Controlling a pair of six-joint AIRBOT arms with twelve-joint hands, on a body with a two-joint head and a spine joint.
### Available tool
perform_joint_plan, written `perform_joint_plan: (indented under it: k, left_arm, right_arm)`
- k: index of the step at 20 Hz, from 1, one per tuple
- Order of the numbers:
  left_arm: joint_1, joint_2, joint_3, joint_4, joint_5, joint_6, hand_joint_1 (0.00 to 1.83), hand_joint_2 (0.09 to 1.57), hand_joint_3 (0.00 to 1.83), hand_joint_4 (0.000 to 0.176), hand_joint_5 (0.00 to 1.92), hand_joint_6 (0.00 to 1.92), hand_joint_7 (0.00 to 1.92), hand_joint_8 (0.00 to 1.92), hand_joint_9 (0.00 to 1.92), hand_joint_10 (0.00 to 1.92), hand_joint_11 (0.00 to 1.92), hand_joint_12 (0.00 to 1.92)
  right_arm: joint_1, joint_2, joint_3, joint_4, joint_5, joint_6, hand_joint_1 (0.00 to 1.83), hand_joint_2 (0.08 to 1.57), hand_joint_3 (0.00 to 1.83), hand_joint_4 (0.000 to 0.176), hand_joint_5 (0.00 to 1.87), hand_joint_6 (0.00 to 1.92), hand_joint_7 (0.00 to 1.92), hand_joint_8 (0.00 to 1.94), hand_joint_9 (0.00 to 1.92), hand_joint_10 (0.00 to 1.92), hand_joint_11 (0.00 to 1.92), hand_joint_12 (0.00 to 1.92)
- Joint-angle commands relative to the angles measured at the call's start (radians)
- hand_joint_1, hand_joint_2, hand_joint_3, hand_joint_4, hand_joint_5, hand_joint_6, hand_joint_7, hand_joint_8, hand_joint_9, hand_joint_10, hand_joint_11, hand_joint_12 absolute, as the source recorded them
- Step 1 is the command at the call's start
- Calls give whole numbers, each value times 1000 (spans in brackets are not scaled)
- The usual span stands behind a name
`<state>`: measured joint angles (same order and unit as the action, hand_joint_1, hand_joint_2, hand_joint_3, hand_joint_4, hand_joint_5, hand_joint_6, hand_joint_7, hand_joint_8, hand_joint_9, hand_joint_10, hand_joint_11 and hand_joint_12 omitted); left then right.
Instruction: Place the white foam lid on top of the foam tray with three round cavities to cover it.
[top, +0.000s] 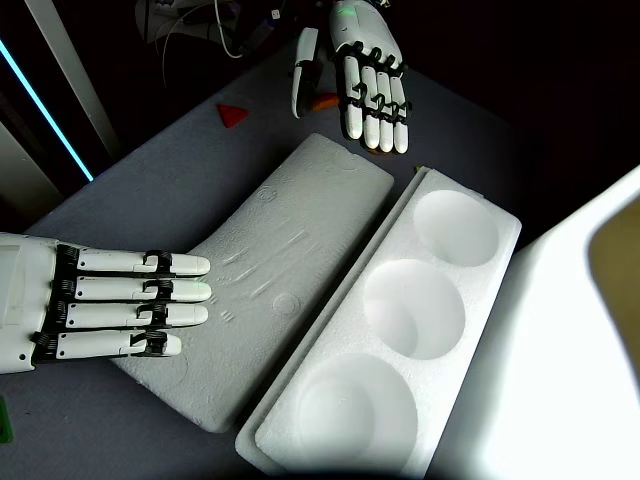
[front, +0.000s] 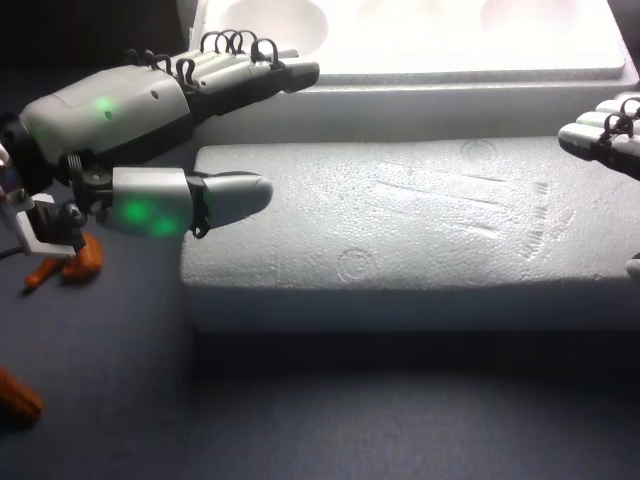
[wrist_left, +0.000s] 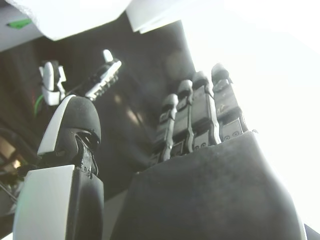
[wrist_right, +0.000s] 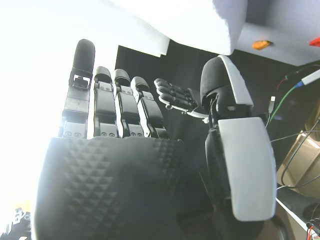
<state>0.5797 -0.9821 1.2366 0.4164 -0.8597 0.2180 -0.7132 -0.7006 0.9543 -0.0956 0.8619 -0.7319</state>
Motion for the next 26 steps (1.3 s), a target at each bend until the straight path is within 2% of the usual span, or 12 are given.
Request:
perform_joint_plan:
  k: [1,2,6,7,8,10,16,18,21,23,25,26]
  left_arm:
    - [-8,2,0,-39,-111,-3,219,1319,14,38,48,25,0,0,0,0,0,144]
    - [-10,2,-1,-39,-109,1,235,1316,6,46,47,15,0,0,0,0,0,50]
    - [-7,2,-11,-63,-107,38,291,1299,0,41,4,0,0,0,0,0,0,44]
    - [0,5,-15,-83,-112,54,280,1276,0,21,0,0,0,0,0,0,0,110]
    - [11,10,-22,-115,-120,84,321,1247,0,10,0,0,0,0,0,0,0,21]
    - [36,15,-28,-174,-142,109,365,1220,0,0,0,0,0,0,0,0,0,0]
    - [127,40,-62,-350,-227,181,389,1198,0,11,0,0,0,0,0,0,15,7]
    - [164,50,-73,-399,-254,195,363,1191,0,3,0,0,0,0,0,0,2,1]
    - [215,56,-84,-459,-286,201,406,1146,0,30,0,0,0,0,0,0,0,0]
    - [250,67,-102,-503,-308,209,429,1146,0,25,0,0,0,0,0,0,6,3]
    - [274,74,-116,-529,-315,214,447,1123,0,38,0,0,0,0,0,0,0,0]
    - [287,76,-122,-544,-316,216,458,1115,0,29,0,0,0,0,0,0,0,0]
  right_arm:
    - [13,8,4,30,112,-2,452,1282,34,0,0,0,0,0,0,0,0,1]
    - [13,8,4,36,113,-7,460,1287,31,0,0,0,0,0,0,0,0,0]
    - [13,7,-5,71,125,-37,492,1268,10,0,0,0,0,0,0,0,0,0]
    - [13,7,-9,84,130,-48,560,1247,0,0,0,0,0,0,0,0,0,0]
    - [12,7,-13,97,133,-60,592,1233,0,0,0,0,0,0,0,0,0,0]
    - [10,7,-21,123,138,-87,653,1190,0,0,0,0,0,0,0,0,0,0]
    - [-43,30,-64,246,182,-170,554,1200,0,0,0,0,0,0,0,0,0,0]
    - [-69,39,-76,284,198,-187,558,1201,0,0,0,0,0,0,0,0,0,0]
    - [-118,57,-95,337,221,-207,579,1193,0,0,0,0,0,0,0,0,0,0]
    - [-164,79,-115,381,251,-214,618,1188,0,0,0,0,0,0,0,0,0,0]
    - [-194,91,-127,405,270,-214,656,1181,0,0,0,0,0,0,0,0,0,0]
    - [-210,96,-133,421,276,-215,638,1176,0,0,0,0,0,0,0,0,0,0]
